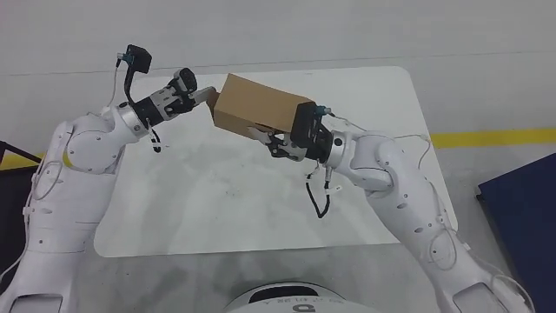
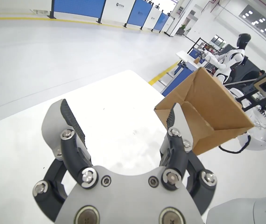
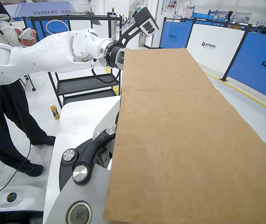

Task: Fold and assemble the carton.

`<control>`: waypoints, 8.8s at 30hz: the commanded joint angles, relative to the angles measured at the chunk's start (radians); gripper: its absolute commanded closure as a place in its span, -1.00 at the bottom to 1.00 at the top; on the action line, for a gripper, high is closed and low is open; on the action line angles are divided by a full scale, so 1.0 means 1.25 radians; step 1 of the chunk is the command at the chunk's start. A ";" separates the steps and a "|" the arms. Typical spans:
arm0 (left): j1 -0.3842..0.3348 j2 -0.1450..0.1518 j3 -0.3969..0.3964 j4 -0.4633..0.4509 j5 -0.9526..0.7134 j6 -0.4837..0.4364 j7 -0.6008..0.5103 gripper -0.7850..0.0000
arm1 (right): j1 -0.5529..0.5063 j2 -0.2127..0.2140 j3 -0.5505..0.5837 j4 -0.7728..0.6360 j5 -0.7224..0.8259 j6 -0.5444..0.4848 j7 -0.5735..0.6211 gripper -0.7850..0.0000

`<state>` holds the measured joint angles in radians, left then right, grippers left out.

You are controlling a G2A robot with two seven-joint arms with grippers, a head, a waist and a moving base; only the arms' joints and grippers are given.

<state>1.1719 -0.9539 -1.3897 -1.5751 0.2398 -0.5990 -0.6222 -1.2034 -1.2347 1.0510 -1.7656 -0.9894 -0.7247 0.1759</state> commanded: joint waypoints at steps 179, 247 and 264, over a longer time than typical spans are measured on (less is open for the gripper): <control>0.151 0.016 -0.029 0.136 -0.166 -0.108 0.050 -1.00 | 0.150 0.126 -0.187 0.154 -0.011 0.063 0.350 0.05; 0.151 0.016 -0.029 0.136 -0.166 -0.108 0.050 -1.00 | -0.079 0.098 0.137 0.195 0.409 0.287 0.325 0.04; 0.151 0.016 -0.029 0.136 -0.166 -0.108 0.050 -1.00 | -0.035 0.091 0.072 0.200 0.356 0.334 0.391 0.15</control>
<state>1.3610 -0.9340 -1.4264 -1.4057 0.0327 -0.7337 -0.5602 -1.2464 -1.1219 1.1438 -1.5075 -0.5284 -0.3212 0.6540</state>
